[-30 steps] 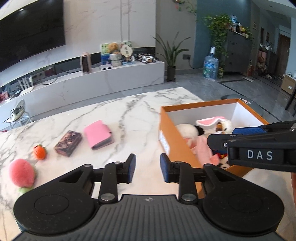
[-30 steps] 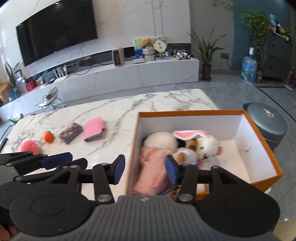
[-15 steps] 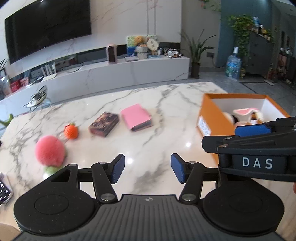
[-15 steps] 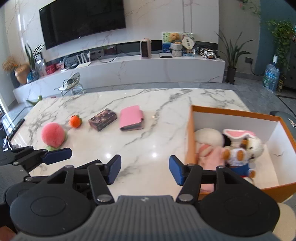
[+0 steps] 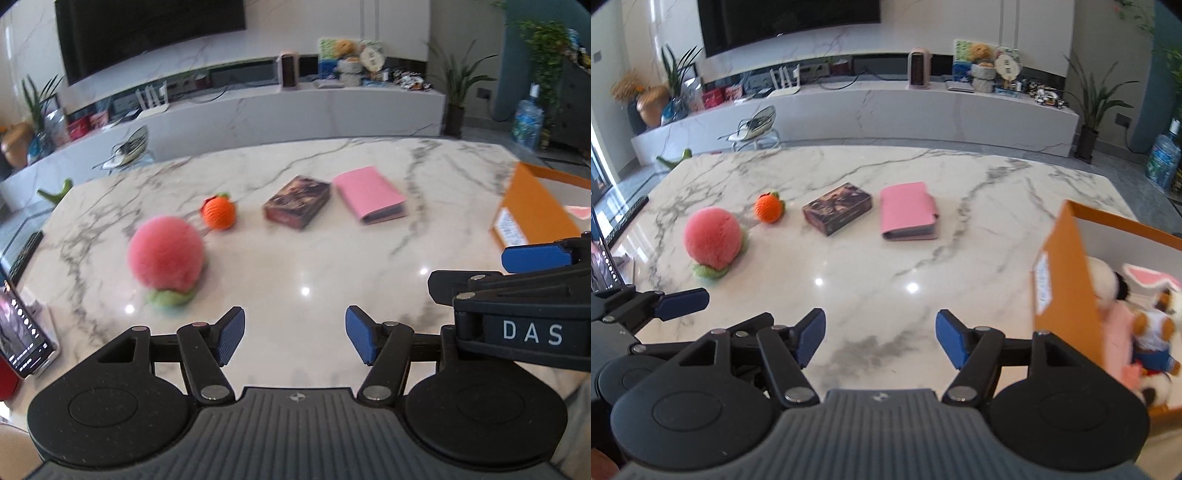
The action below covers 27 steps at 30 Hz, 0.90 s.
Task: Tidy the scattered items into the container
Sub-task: 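Move both tools over the pink pompom and orange crocheted fruit, then grasp the pink pompom with left tool while right tool grasps the orange crocheted fruit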
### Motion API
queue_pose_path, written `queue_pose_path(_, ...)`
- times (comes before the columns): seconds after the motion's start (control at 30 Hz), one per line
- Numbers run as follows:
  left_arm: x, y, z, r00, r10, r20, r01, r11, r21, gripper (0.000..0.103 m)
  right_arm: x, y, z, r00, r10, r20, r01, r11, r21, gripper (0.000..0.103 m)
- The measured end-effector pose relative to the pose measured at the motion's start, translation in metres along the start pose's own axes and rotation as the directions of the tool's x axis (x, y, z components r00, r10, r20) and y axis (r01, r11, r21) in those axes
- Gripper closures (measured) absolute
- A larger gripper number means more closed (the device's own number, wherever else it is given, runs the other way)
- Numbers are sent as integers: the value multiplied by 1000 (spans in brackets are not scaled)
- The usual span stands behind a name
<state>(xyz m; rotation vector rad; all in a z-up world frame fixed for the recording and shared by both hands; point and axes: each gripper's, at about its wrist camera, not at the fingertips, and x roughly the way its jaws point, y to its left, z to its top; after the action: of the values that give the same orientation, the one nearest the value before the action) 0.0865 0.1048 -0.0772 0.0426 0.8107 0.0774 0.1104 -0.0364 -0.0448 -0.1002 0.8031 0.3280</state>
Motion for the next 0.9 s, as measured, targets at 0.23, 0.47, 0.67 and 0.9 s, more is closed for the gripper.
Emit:
queue_pose_path(0.23, 30, 35, 3, 994, 105, -44, -107, 993, -50, 31, 39, 21, 14, 999, 35, -31, -36, 998, -45, 31)
queue_pose_path(0.47, 50, 63, 12, 981, 192, -3, -191, 978, -77, 20, 74, 26, 35, 998, 44, -46, -45, 999, -23, 30)
queue_pose_path(0.67, 67, 77, 21, 980, 201, -6, -201, 975, -95, 16, 106, 36, 51, 997, 60, -55, -60, 998, 6, 29)
queue_pose_path(0.9, 89, 87, 29, 980, 197, 10, -195, 976, -94, 16, 133, 55, 76, 996, 87, -13, -87, 996, 8, 30)
